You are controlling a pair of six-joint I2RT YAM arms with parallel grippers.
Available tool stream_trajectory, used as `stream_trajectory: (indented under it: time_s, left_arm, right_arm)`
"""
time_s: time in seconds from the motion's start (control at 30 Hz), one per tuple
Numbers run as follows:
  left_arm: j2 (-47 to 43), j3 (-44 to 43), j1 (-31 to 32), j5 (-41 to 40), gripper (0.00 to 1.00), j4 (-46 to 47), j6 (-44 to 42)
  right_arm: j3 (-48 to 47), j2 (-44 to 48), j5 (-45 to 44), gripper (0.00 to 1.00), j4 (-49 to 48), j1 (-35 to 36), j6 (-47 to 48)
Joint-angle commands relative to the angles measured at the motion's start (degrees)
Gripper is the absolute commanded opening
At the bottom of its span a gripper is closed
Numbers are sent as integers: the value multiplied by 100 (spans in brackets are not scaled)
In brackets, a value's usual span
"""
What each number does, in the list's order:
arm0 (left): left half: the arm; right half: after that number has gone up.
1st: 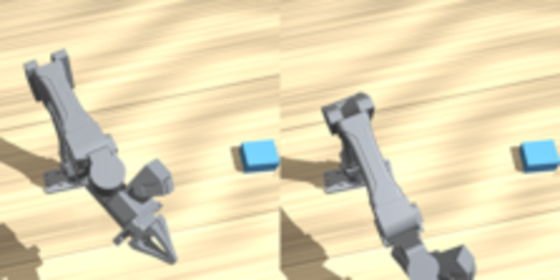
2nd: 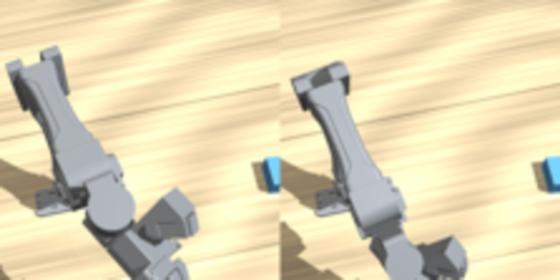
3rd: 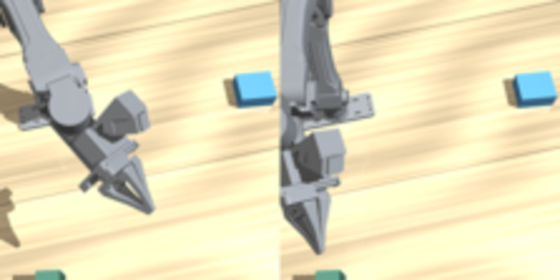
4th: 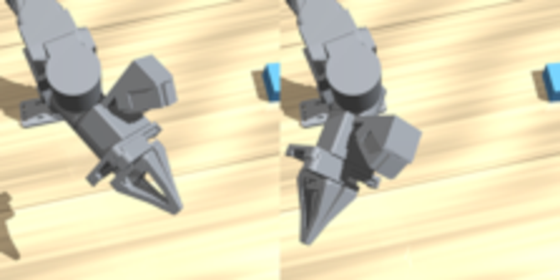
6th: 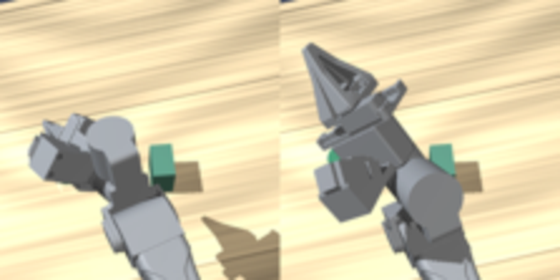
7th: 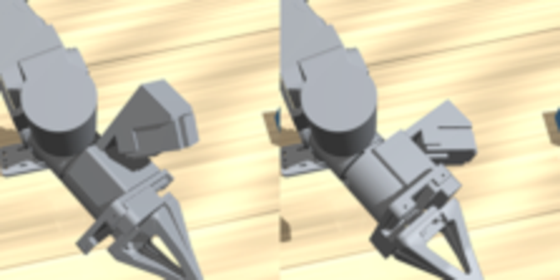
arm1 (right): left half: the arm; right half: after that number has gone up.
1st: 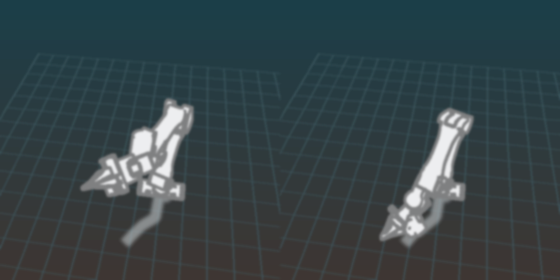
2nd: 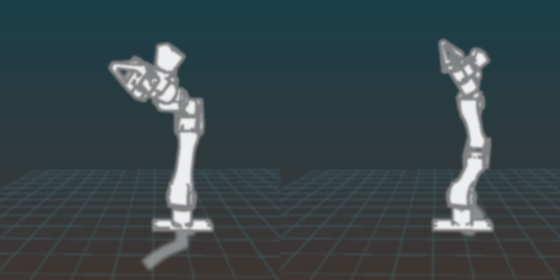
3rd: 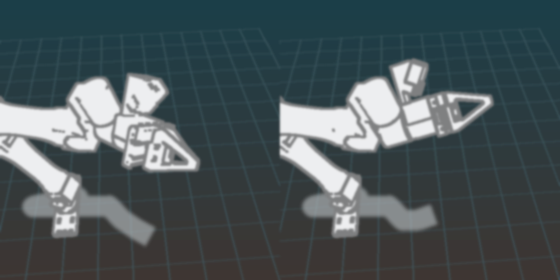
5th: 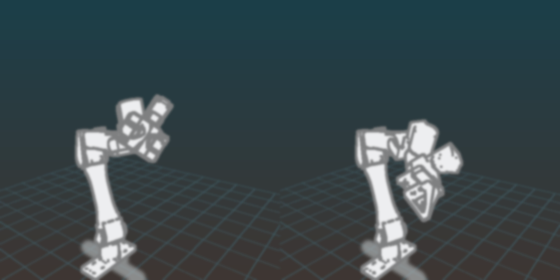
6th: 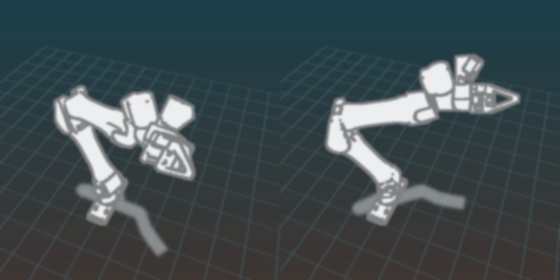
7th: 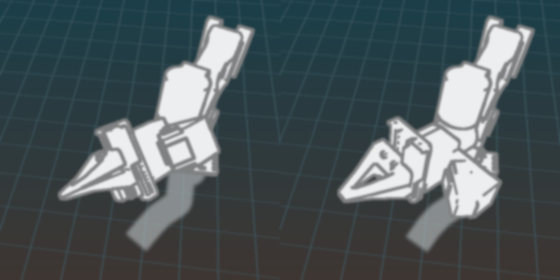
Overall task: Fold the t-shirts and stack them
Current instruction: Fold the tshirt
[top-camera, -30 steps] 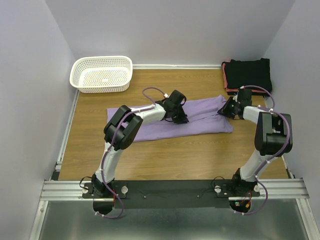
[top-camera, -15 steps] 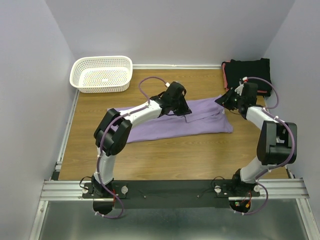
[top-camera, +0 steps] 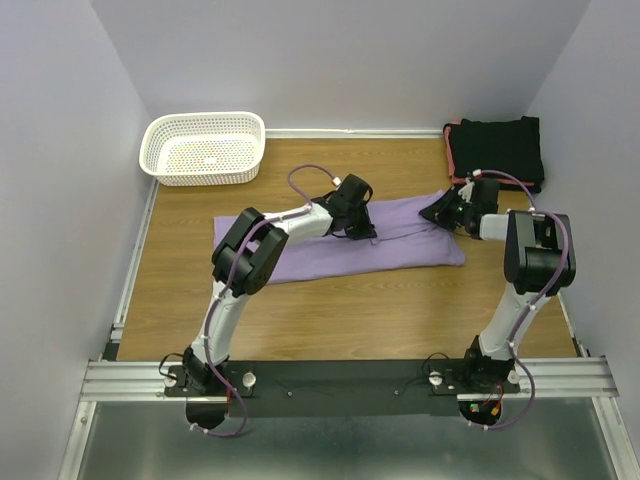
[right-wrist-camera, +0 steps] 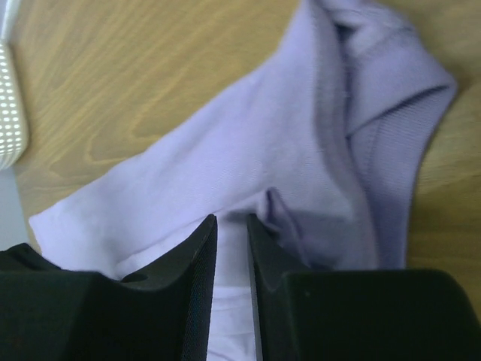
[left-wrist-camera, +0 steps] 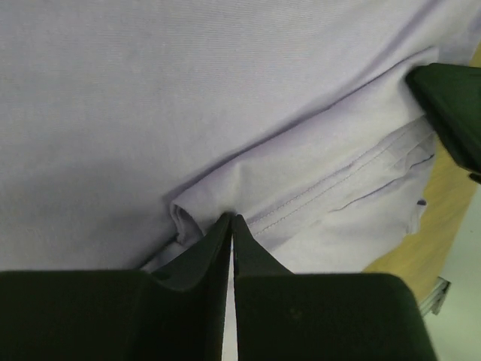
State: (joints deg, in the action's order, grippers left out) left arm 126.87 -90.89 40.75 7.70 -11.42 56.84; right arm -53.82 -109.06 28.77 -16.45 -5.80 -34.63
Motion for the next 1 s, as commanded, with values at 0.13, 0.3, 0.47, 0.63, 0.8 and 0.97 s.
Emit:
stream_trajectory:
  time_s: [0.13, 0.3, 0.47, 0.63, 0.8, 0.97]
  left_arm:
    - [40, 493, -234, -41, 14, 219, 20]
    - [-276, 537, -234, -93, 18, 325, -322]
    - [-1118, 581, -243, -602, 28, -34, -831]
    - [-2024, 906, -278, -1349, 37, -308, -1253]
    - [-2684, 1705, -742, -1474, 47, -484, -1596]
    - [-2782, 2557, -1446, -1236, 49, -668, -2089]
  right_arm:
    - [-75, -239, -583, 30, -35, -158, 386]
    - [-242, 305, -653, 33, 457, -88, 597]
    - [-225, 1138, -1451, 33, 1422, 404, 792]
    - [99, 1694, -2191, 34, 2091, 1080, 607]
    - [381, 1826, -2569, 34, 2365, 1546, 133]
    - [618, 1792, -2675, 40, 2427, 1740, 62]
